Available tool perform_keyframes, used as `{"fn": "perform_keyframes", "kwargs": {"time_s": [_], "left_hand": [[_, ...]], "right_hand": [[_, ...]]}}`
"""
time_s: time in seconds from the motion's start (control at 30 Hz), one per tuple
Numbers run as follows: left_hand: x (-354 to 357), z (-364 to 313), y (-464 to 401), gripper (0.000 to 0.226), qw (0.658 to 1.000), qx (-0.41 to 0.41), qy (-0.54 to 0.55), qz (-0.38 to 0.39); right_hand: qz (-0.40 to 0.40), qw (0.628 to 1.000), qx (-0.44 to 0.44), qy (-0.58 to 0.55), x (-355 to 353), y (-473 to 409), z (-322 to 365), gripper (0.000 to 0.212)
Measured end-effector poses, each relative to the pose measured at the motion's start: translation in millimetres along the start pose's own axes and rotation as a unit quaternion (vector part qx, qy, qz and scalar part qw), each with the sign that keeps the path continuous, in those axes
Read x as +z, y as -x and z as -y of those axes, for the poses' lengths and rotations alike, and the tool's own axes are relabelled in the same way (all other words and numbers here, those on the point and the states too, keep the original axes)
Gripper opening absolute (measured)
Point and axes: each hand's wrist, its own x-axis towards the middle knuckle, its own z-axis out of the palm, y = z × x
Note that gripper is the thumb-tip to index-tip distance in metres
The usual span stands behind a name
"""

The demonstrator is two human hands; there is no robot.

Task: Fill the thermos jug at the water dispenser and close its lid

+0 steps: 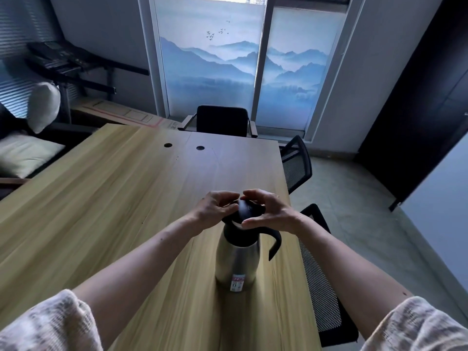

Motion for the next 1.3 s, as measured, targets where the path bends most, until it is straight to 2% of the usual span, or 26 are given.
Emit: {"fn": "perform_keyframes", "kwargs": {"time_s": [0.23, 0.37, 0.57, 0.83, 1.23, 1.3], "left_hand": [[0, 0, 4, 0.022, 1.000, 0.012, 0.004, 0.012], [2, 5, 4, 0.031, 1.000, -0.014, -0.008, -0.002], [1, 6, 3, 0.022, 1.000, -0.015, -0.009, 0.009], [3, 17, 1, 0.034, 0.999, -0.031, -0.009, 0.014], [5, 22, 1, 0.039, 0.999, -0.033, 0.006, 0.011], [1, 26, 2, 0.046, 0.999, -0.041, 0.021, -0.003]], "right_hand": [[0.005, 0.999, -0.011, 0.031, -1, -2, 4, 0.094], [-0.025, 0.998, -0.032, 0.055, 6, 0, 1, 0.100], [-0.045, 0.995, -0.048, 0.074, 12, 2, -5, 0.096], [-0.020, 0.993, -0.054, 0.100, 16, 1, -14, 0.086], [0.024, 0.998, -0.039, 0.035, 18, 3, -21, 0.089], [-0.003, 0.999, -0.042, -0.014, 10, 9, -21, 0.095]]}}
